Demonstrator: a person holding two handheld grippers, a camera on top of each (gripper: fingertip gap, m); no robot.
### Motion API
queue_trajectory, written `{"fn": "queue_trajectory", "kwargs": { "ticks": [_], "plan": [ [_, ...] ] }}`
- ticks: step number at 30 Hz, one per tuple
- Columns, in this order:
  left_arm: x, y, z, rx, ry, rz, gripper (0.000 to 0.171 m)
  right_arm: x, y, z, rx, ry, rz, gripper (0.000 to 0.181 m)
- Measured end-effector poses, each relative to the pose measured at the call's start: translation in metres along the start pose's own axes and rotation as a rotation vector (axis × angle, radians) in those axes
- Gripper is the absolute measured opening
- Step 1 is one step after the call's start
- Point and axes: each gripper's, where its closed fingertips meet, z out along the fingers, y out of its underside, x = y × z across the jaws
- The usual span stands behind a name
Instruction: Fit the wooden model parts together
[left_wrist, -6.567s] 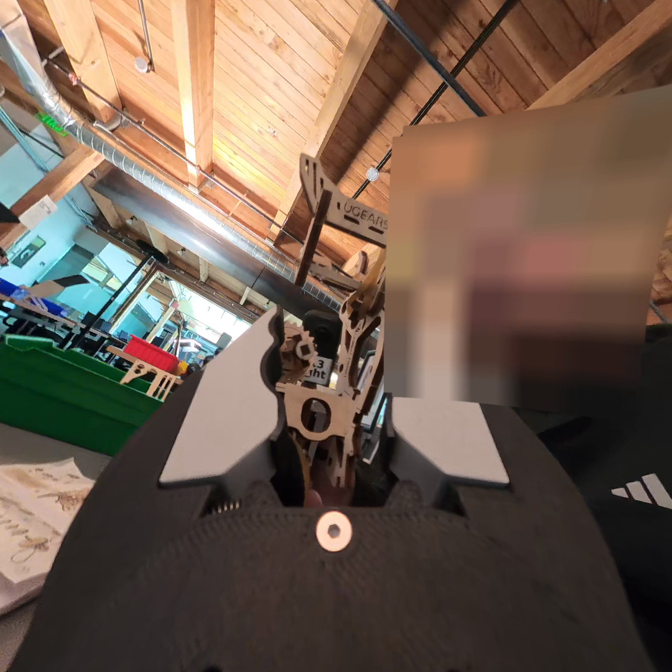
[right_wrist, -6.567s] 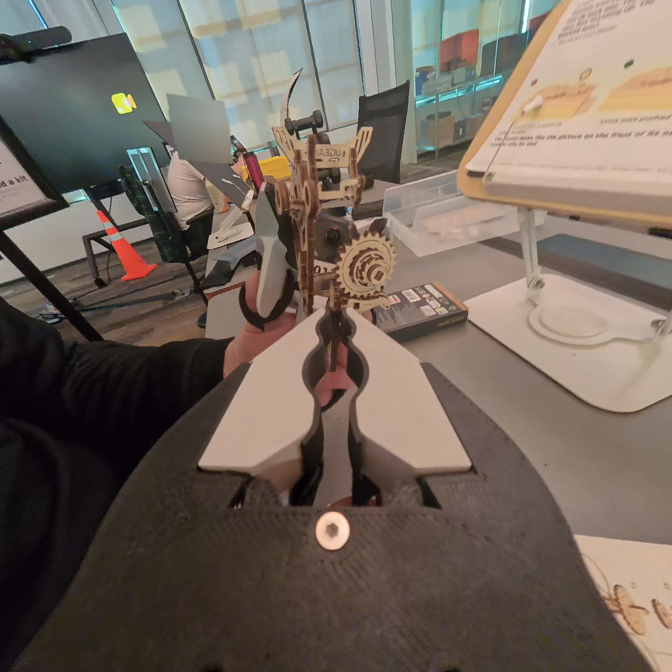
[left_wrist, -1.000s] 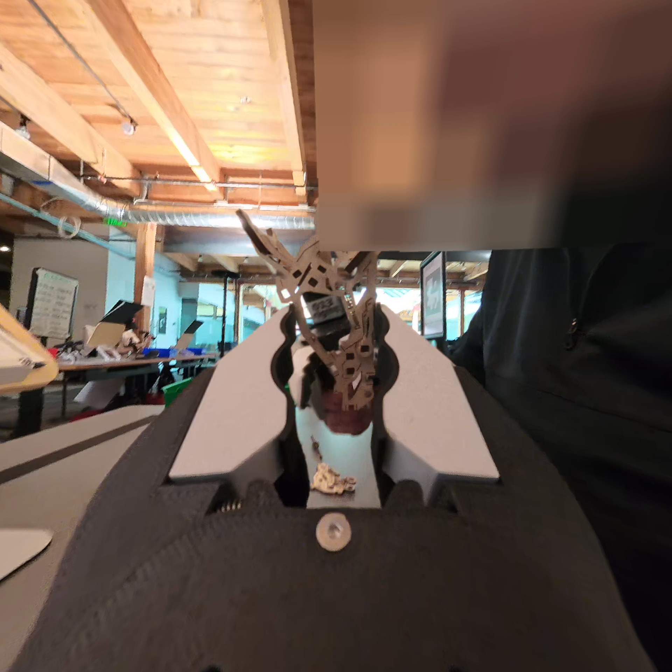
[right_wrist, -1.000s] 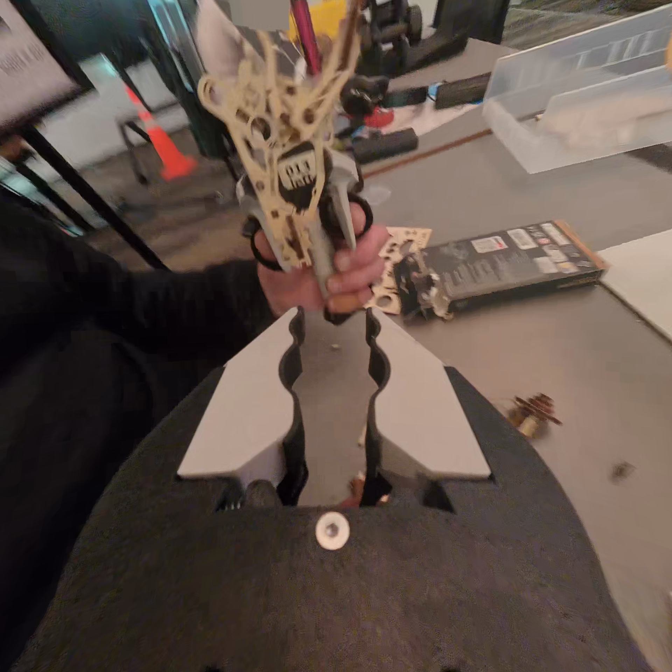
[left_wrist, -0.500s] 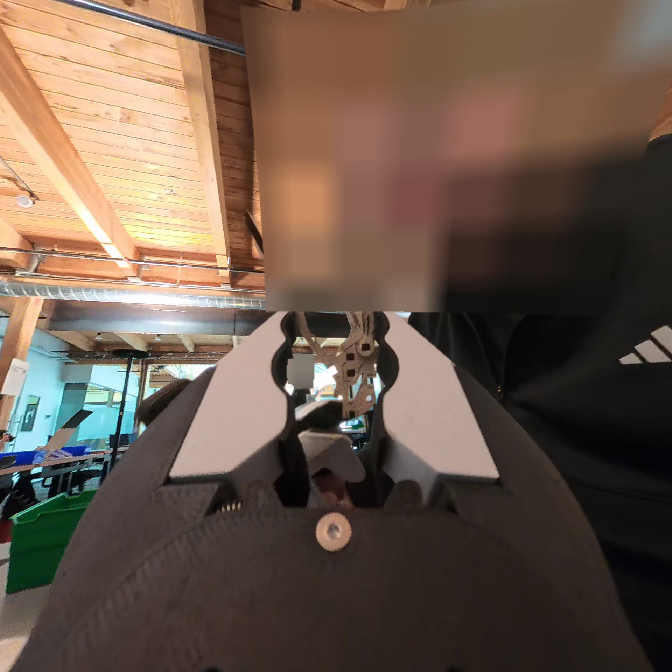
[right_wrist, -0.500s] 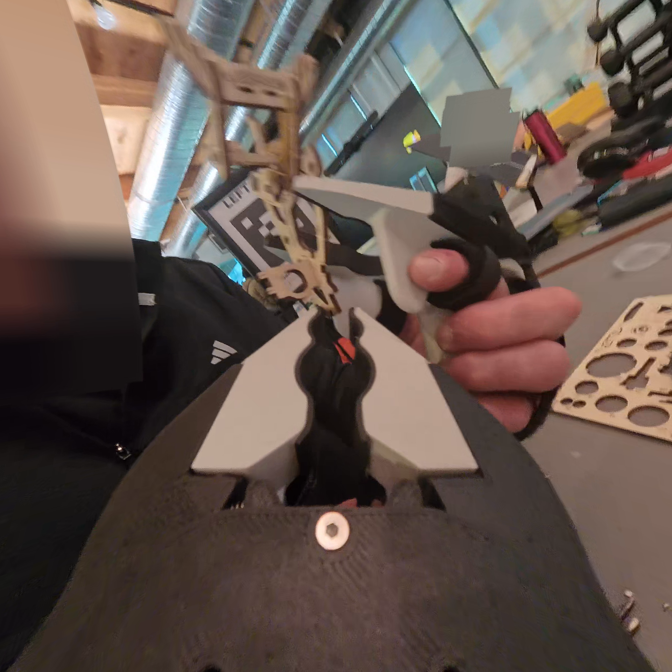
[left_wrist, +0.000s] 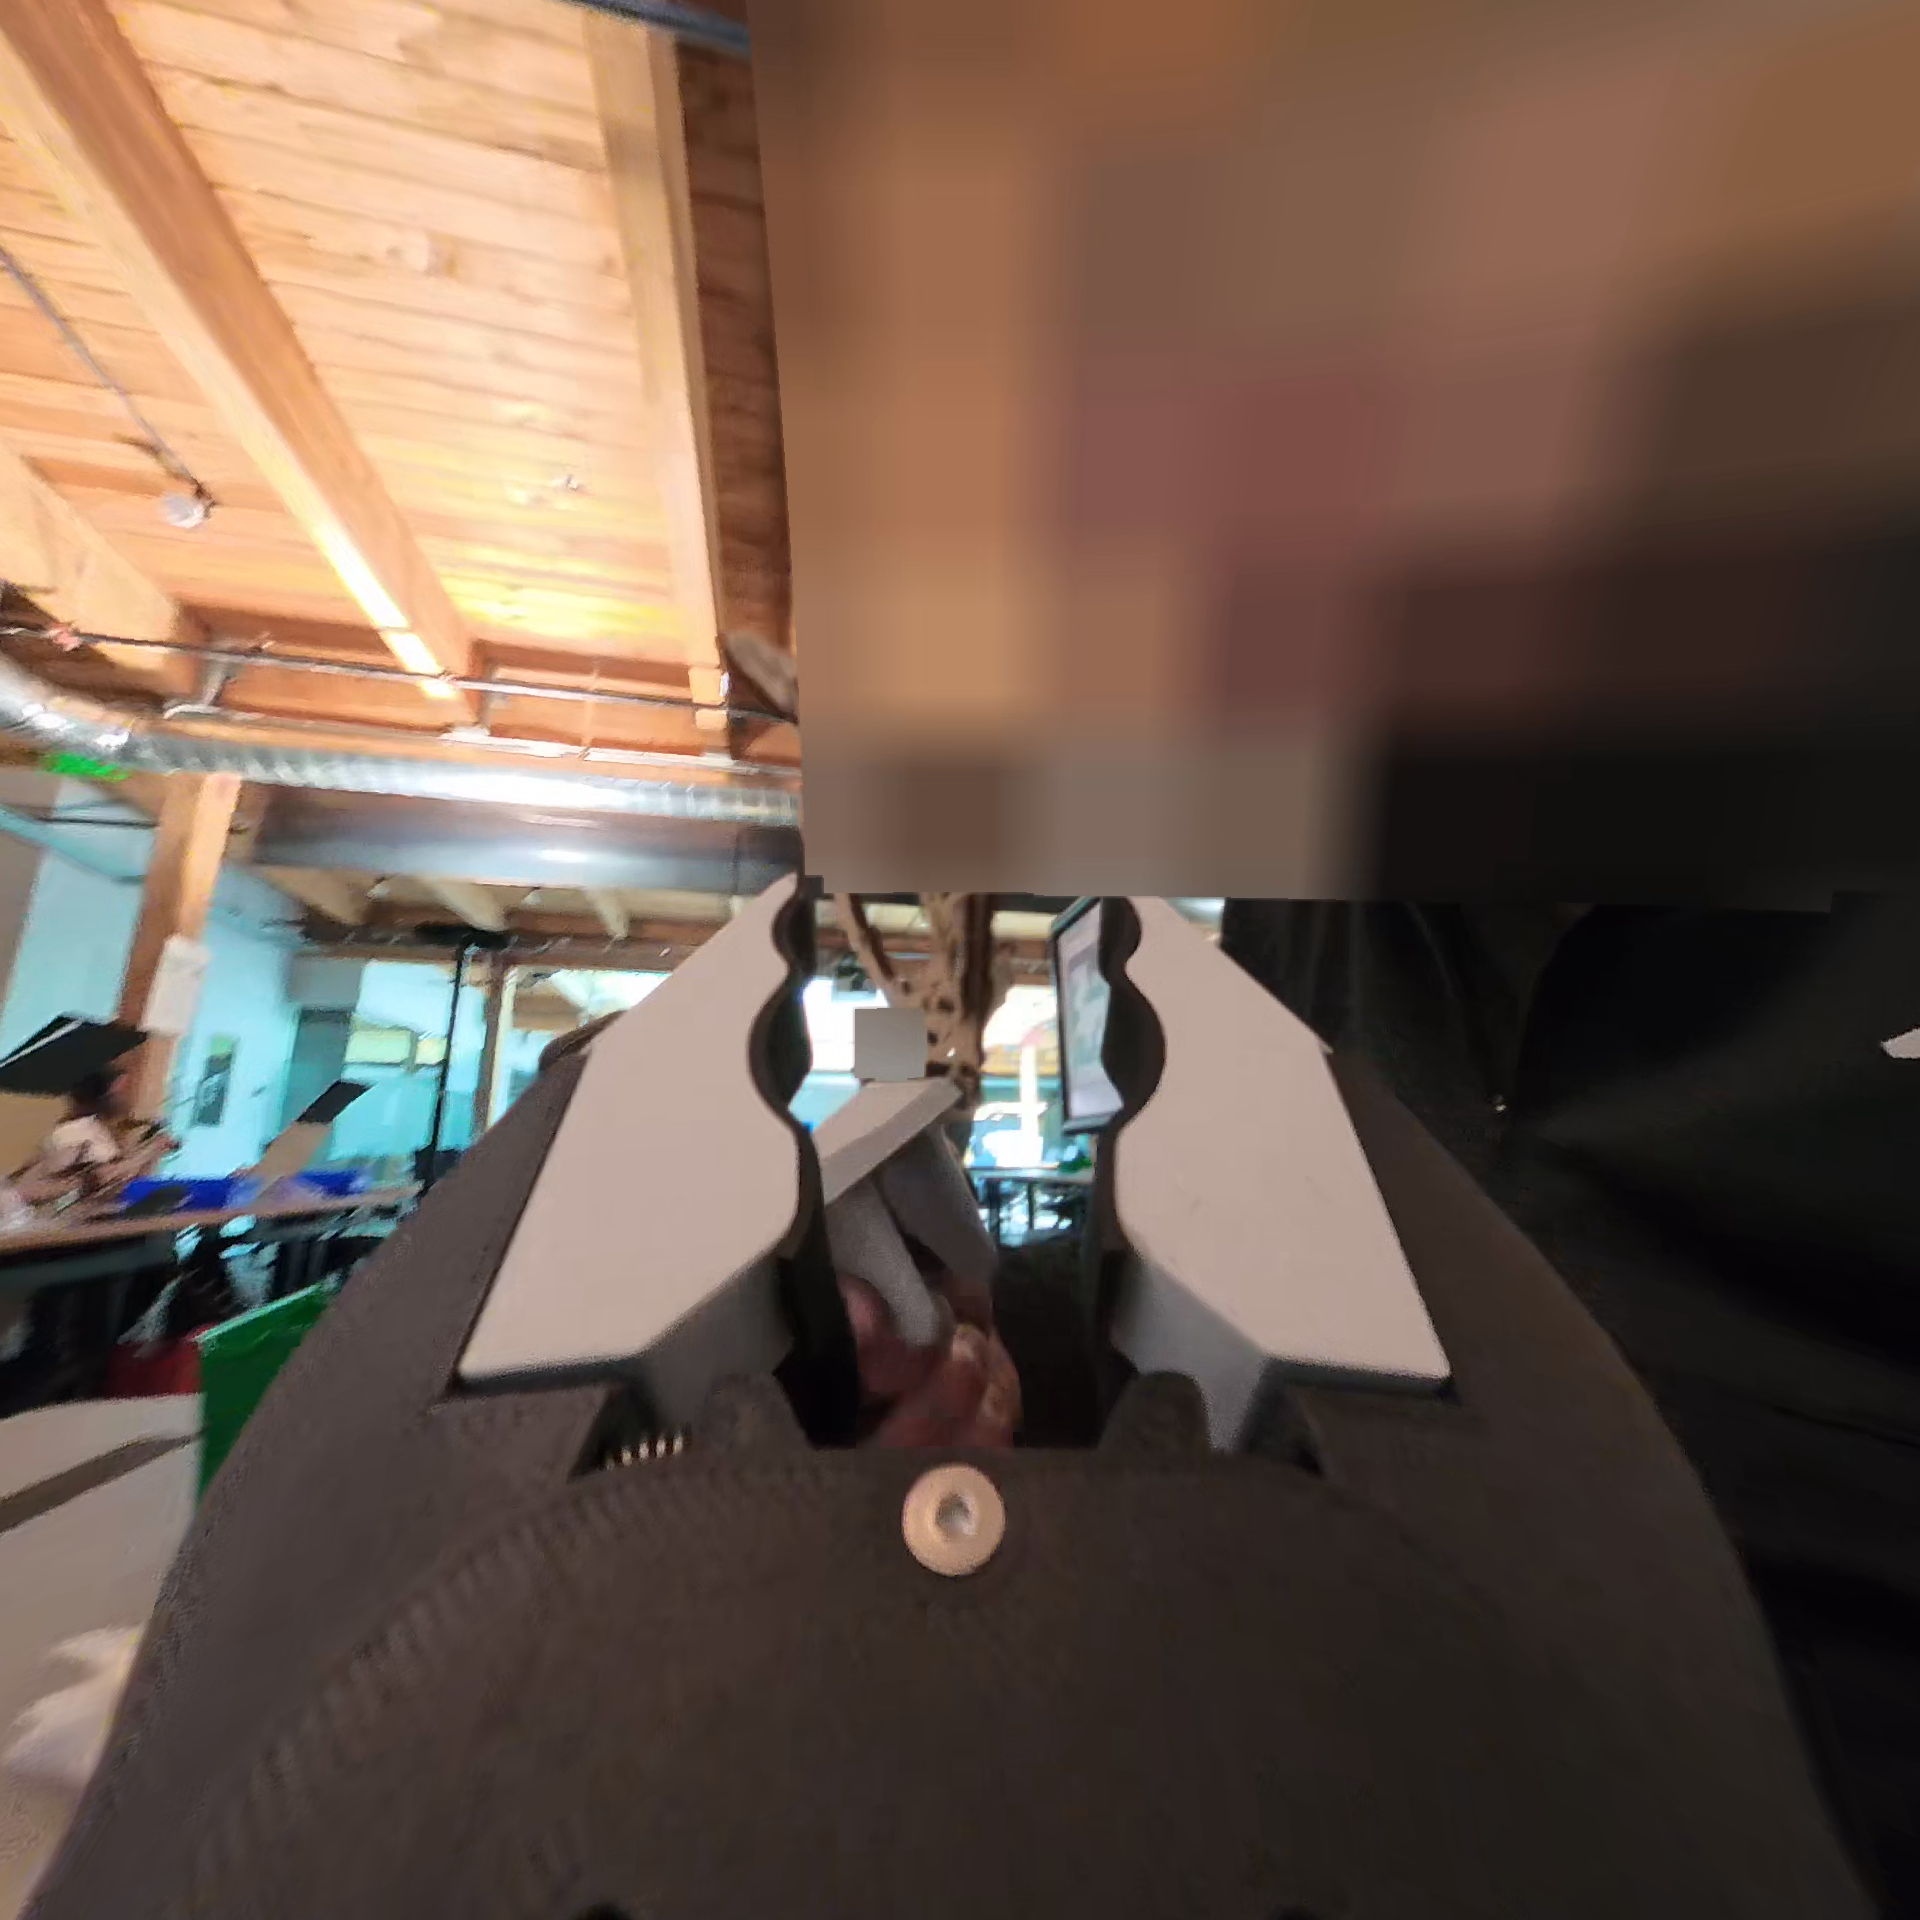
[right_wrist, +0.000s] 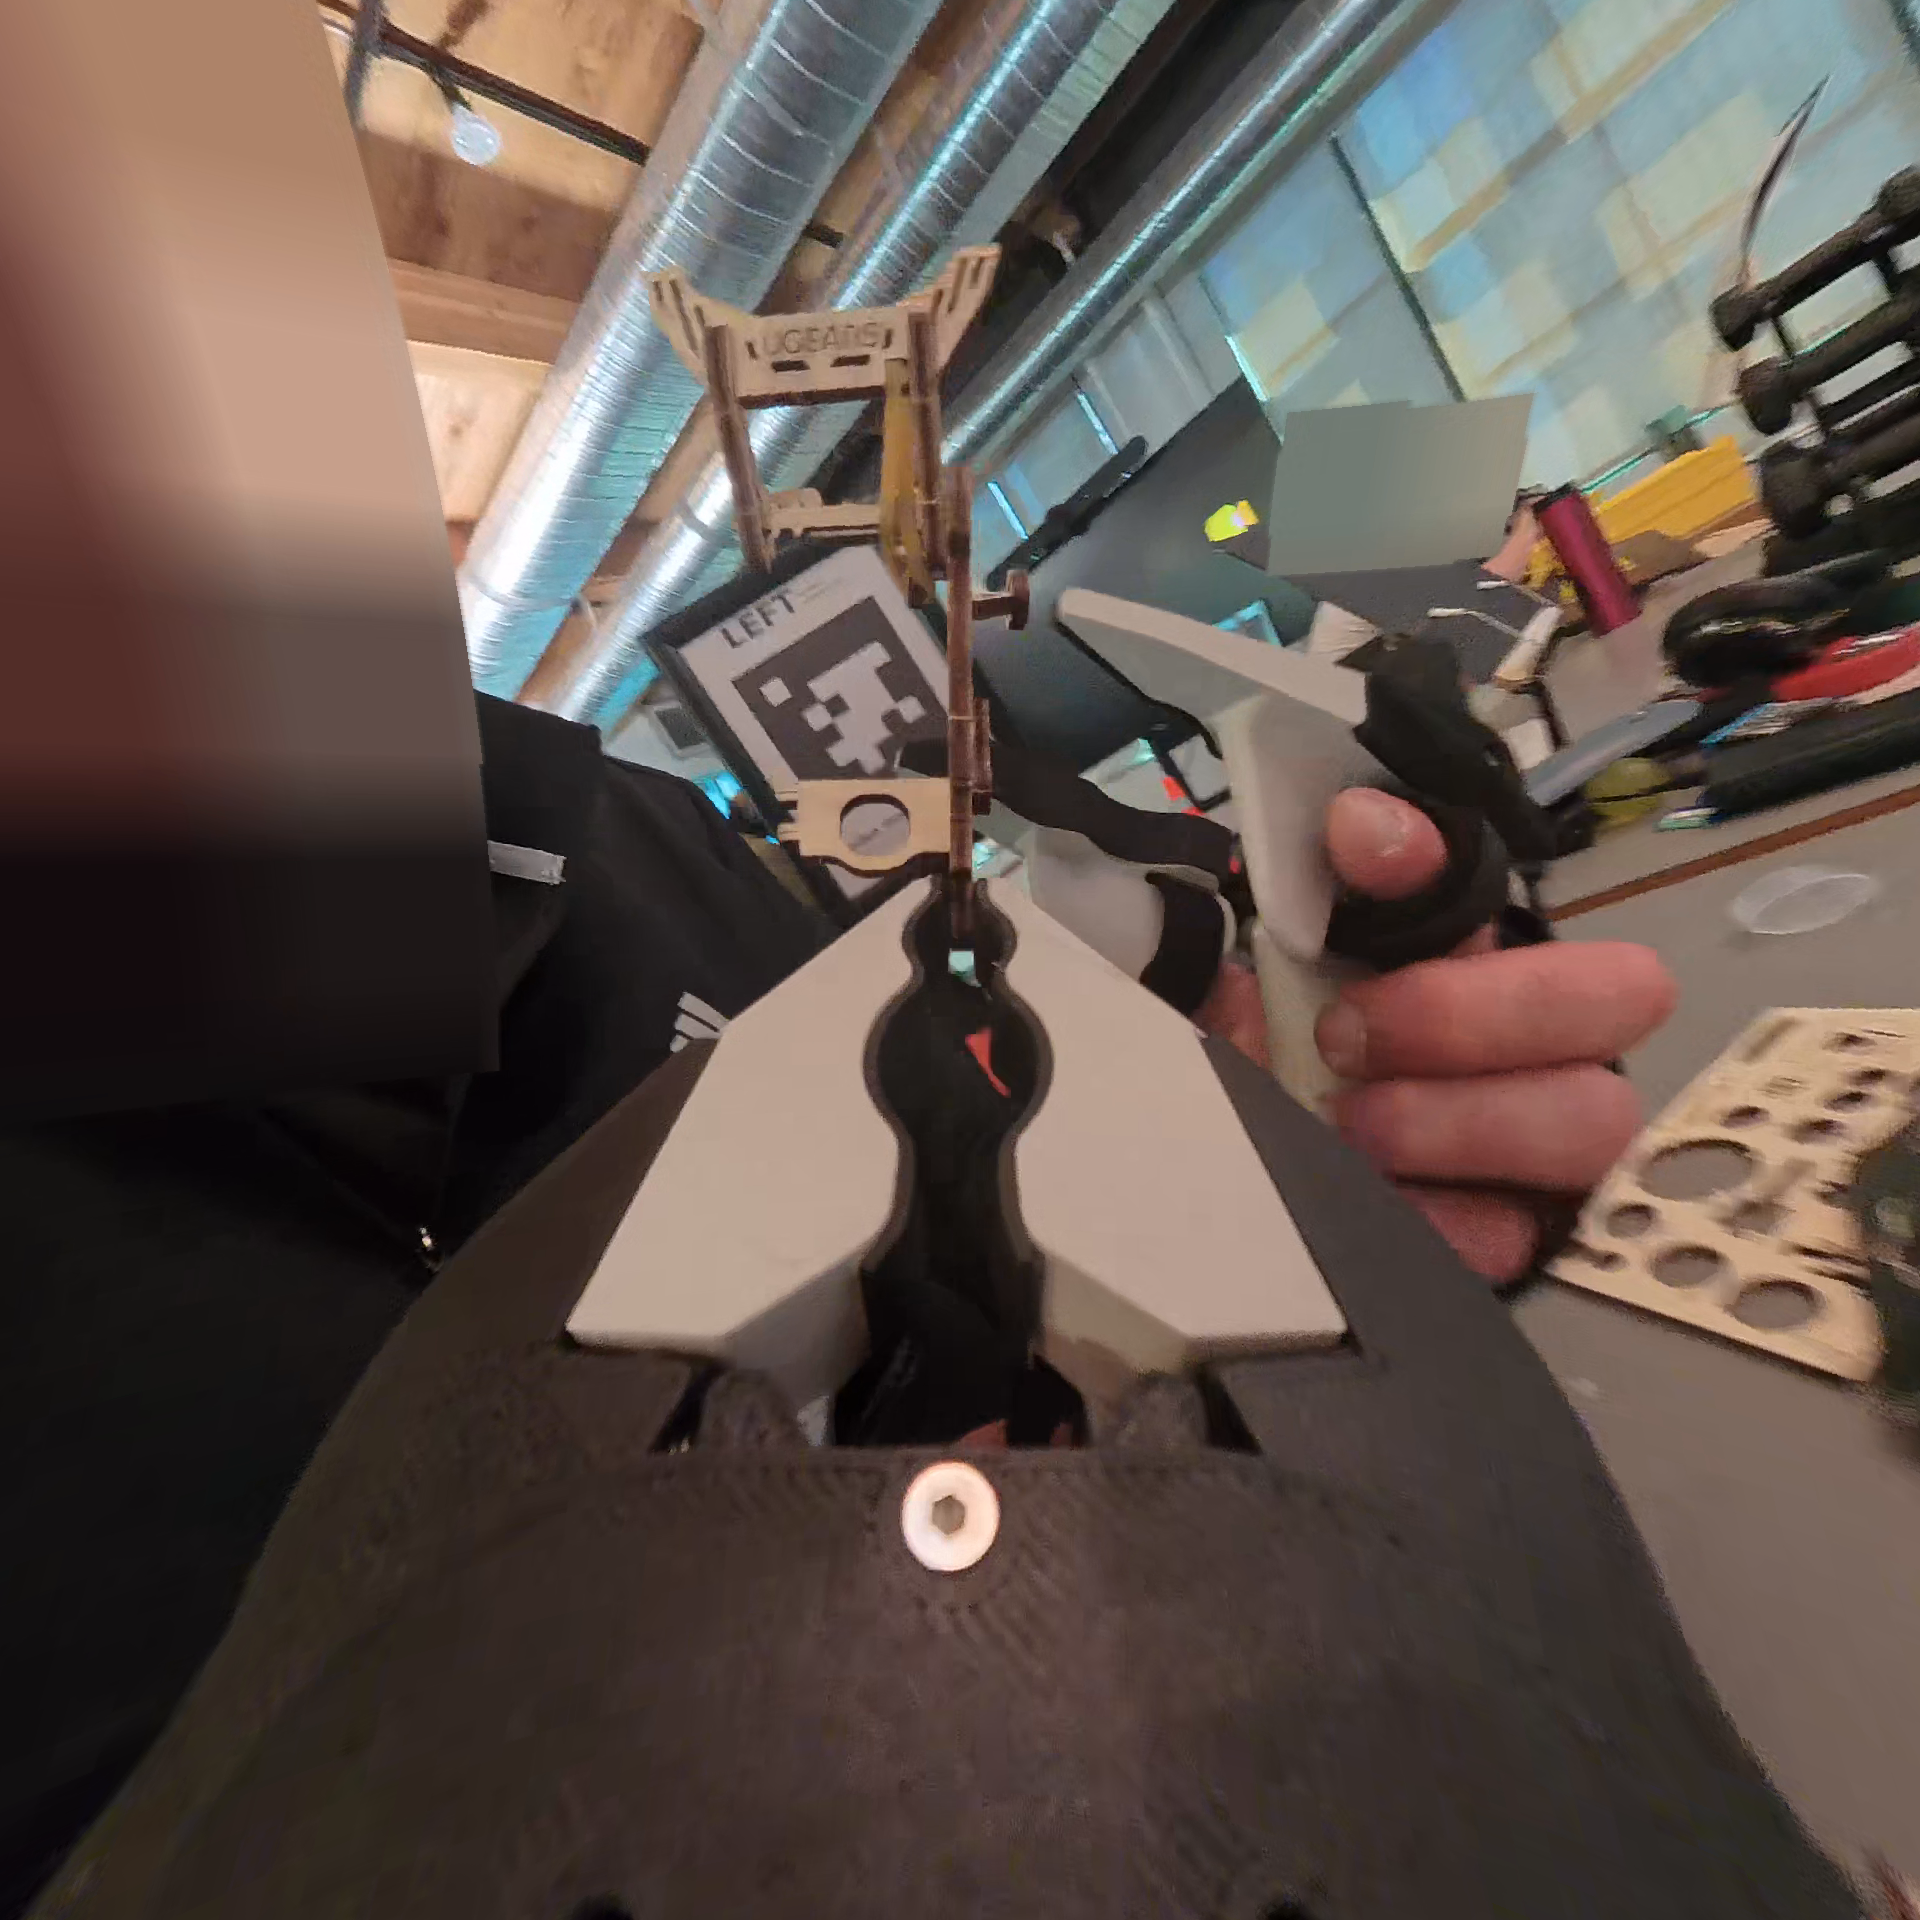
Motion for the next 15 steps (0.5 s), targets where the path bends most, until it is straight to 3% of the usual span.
{"fn": "queue_trajectory", "kwargs": {
  "ticks": [4,8,12,15],
  "plan": [
    [-0.023,-0.004,-0.024,-0.149,-0.19,0.032,0.061,0.014,0.008,-0.043,-0.192,0.206,-0.098,0.0],
    [-0.026,0.038,-0.026,-0.466,-0.231,-0.032,0.051,0.022,0.02,-0.07,-0.45,0.346,-0.24,0.0],
    [-0.023,0.065,-0.026,-0.547,-0.234,-0.069,0.026,0.032,0.025,-0.078,-0.601,0.388,-0.293,0.0],
    [-0.022,0.072,-0.029,-0.585,-0.254,-0.048,0.017,0.037,0.031,-0.082,-0.691,0.395,-0.312,0.0]
  ]
}}
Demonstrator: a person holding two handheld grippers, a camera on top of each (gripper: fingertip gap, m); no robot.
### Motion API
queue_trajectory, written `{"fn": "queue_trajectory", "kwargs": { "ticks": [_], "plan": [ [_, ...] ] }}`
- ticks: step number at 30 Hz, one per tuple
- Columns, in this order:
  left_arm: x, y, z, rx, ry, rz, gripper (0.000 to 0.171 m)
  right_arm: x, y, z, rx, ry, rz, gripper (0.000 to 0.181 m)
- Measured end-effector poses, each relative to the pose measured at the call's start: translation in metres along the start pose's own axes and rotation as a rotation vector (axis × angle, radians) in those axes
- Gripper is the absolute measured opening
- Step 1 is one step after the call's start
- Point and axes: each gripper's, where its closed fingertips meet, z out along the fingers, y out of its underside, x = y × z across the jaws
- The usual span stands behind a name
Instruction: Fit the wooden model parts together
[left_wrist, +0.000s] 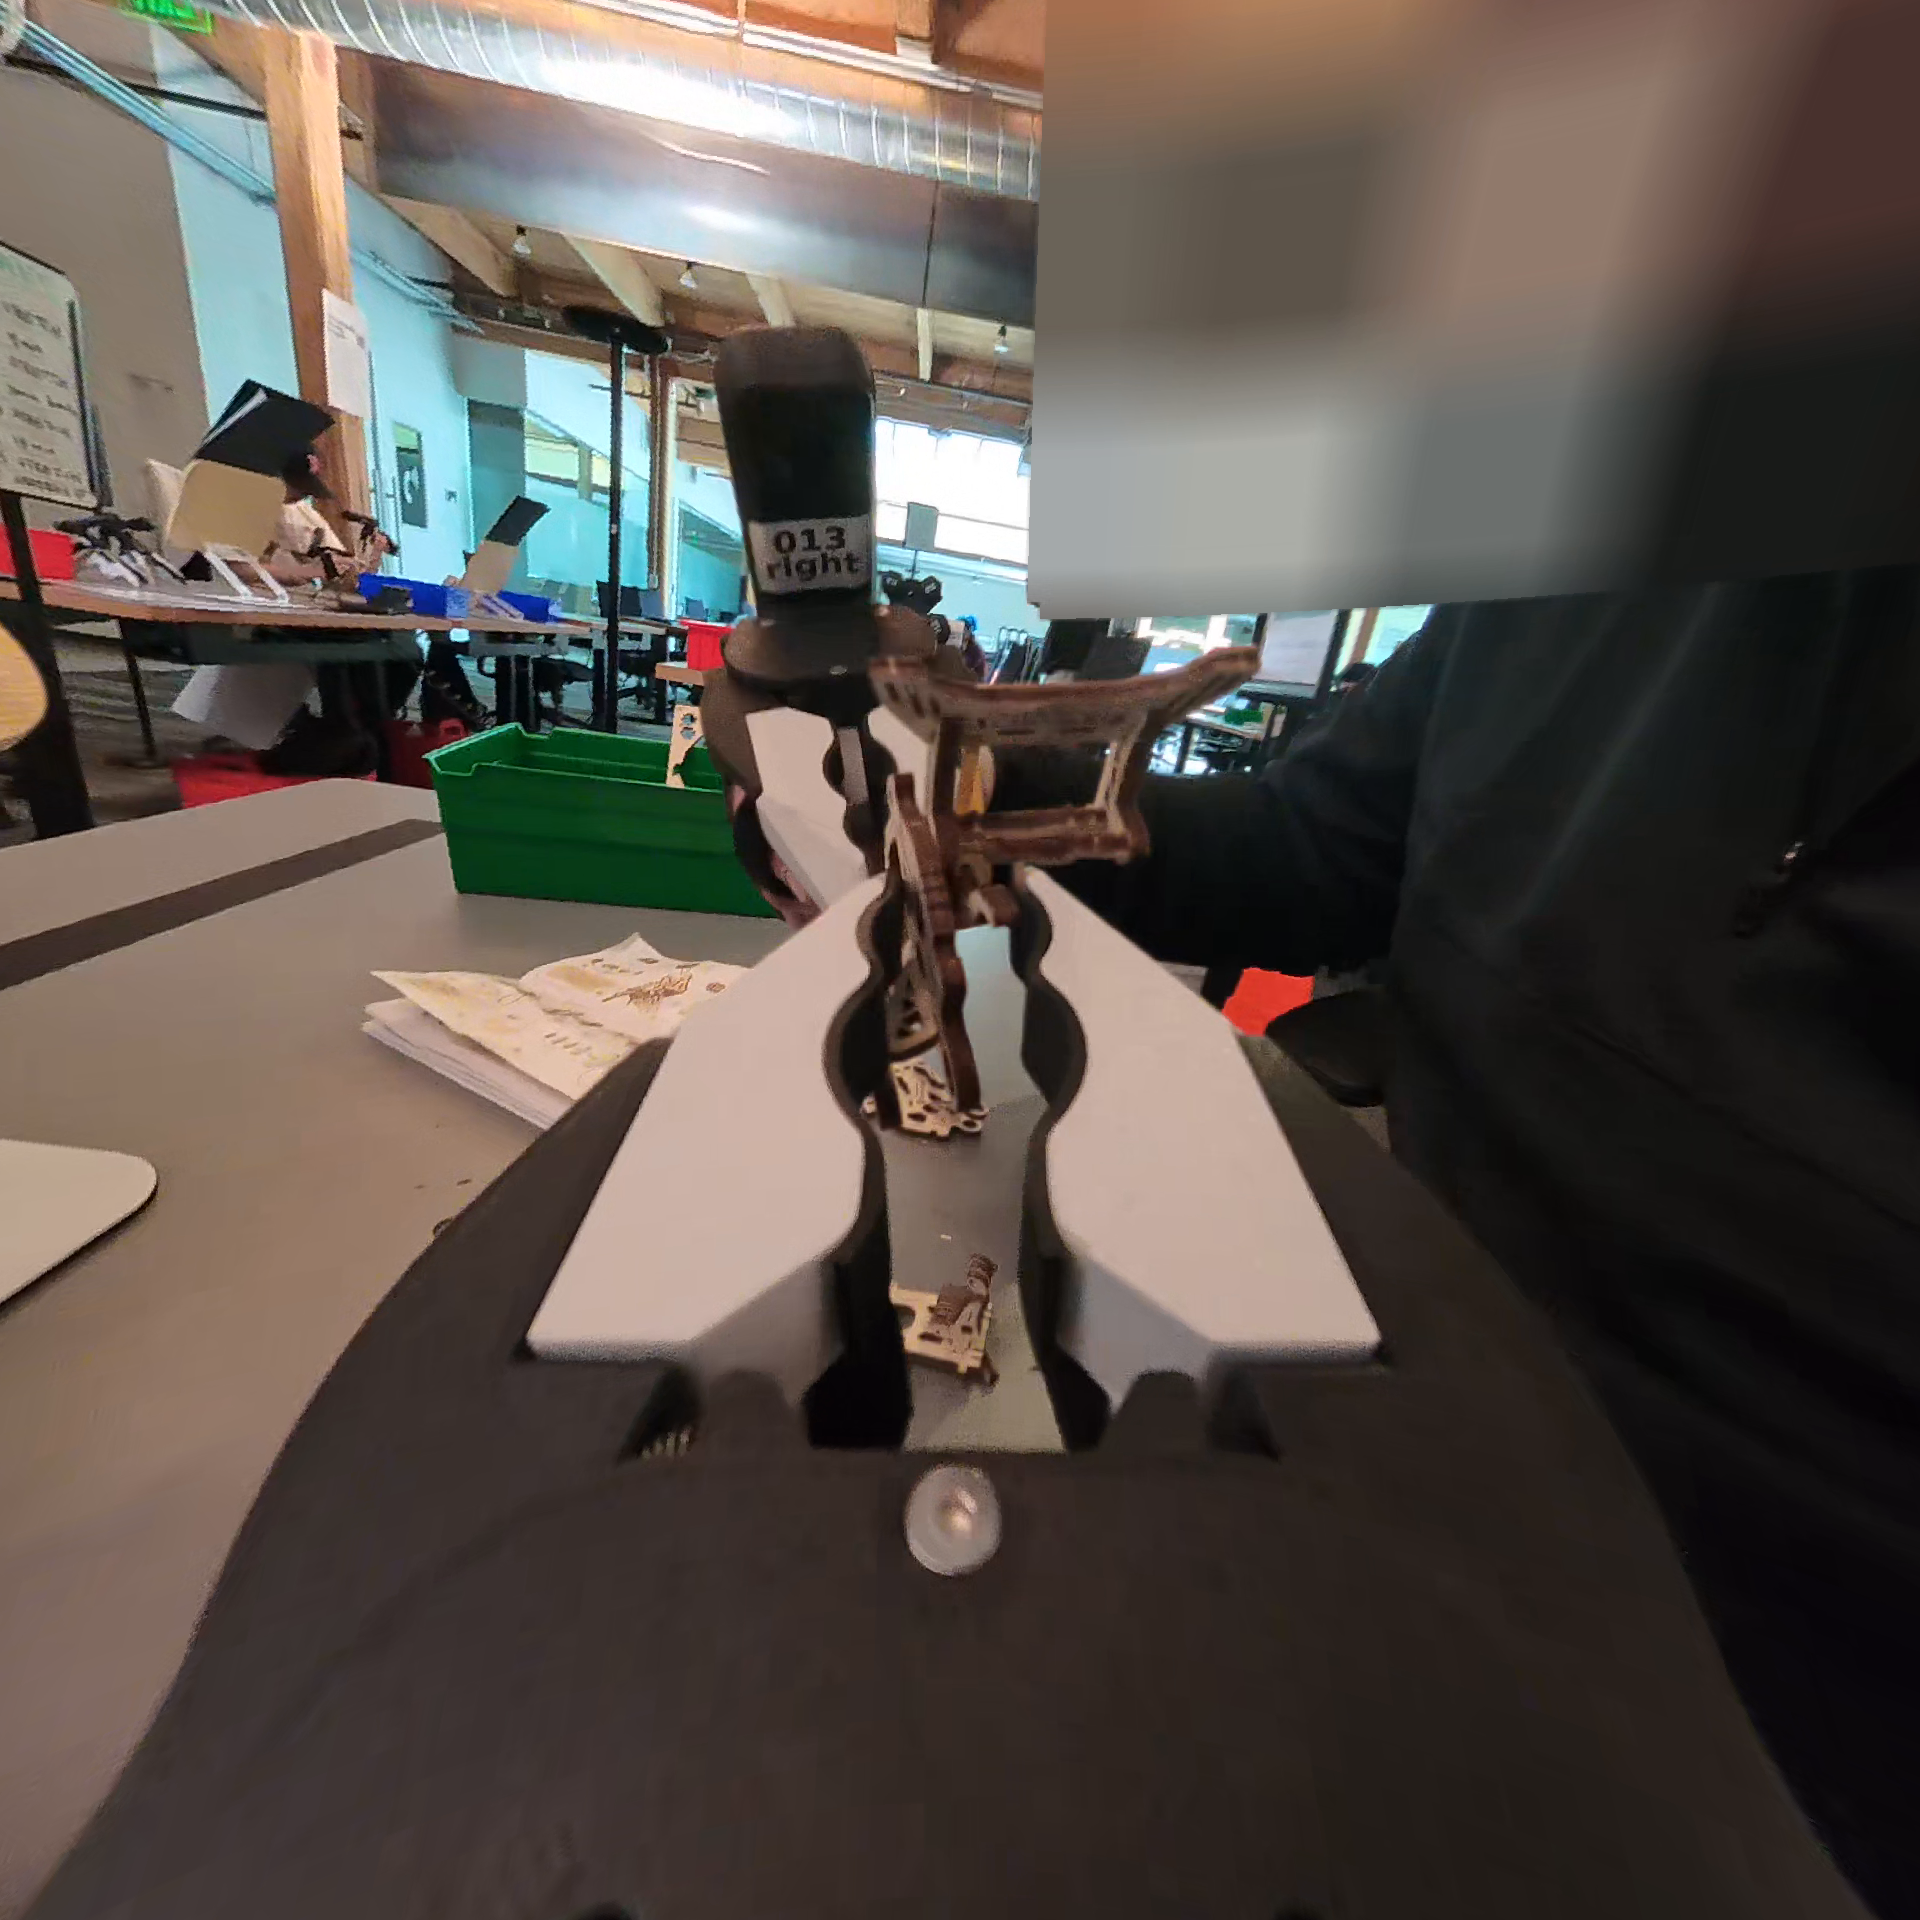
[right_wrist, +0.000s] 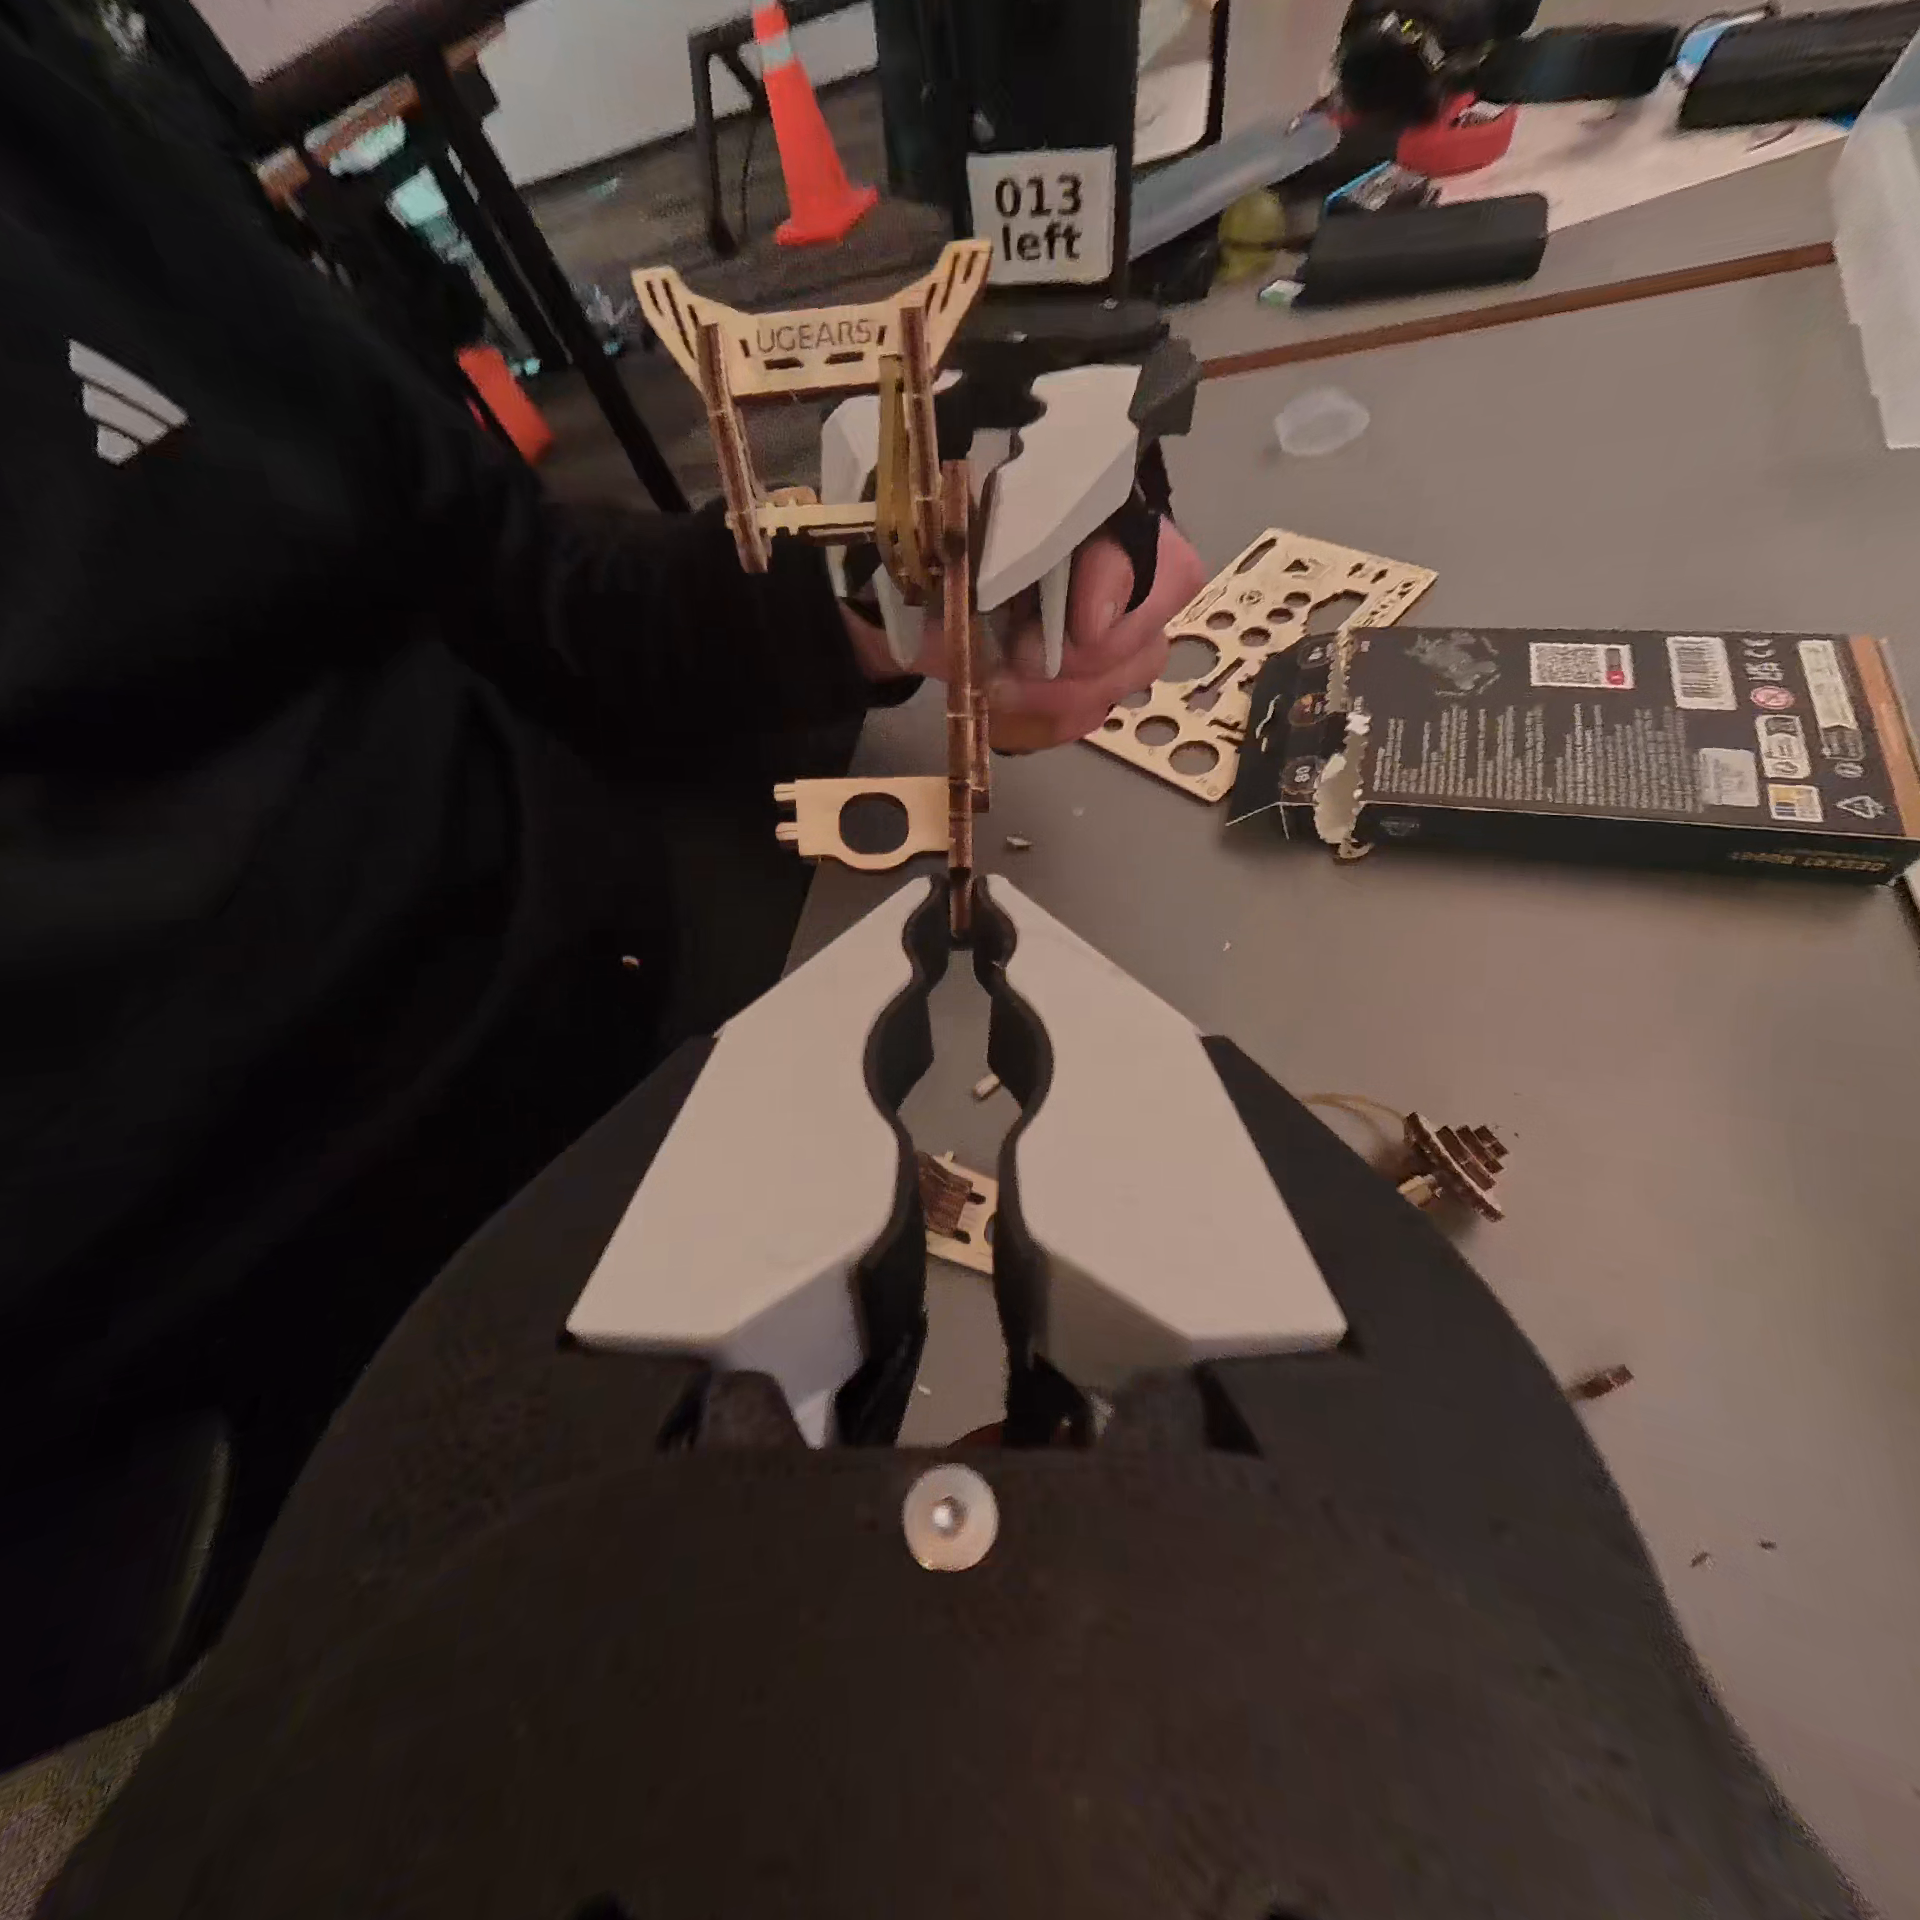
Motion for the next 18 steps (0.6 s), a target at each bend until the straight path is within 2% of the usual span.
{"fn": "queue_trajectory", "kwargs": {
  "ticks": [6,10,12,15,18],
  "plan": [
    [-0.002,0.002,-0.005,-0.009,-0.055,0.005,0.013,0.001,-0.001,-0.001,-0.045,-0.01,-0.034,0.0],
    [-0.009,0.003,-0.011,-0.003,-0.137,0.02,0.012,0.009,-0.002,0.002,-0.064,0.042,-0.027,0.001],
    [-0.014,0.006,-0.018,-0.011,-0.202,0.029,0.012,0.017,0.0,-0.002,-0.064,0.11,-0.004,0.025],
    [-0.019,0.011,-0.032,-0.015,-0.318,0.027,0.012,0.01,0.027,-0.01,-0.12,0.178,0.012,0.028],
    [-0.022,0.024,-0.044,-0.001,-0.414,-0.042,0.012,-0.003,0.082,-0.001,-0.274,0.236,0.003,0.031]
  ]
}}
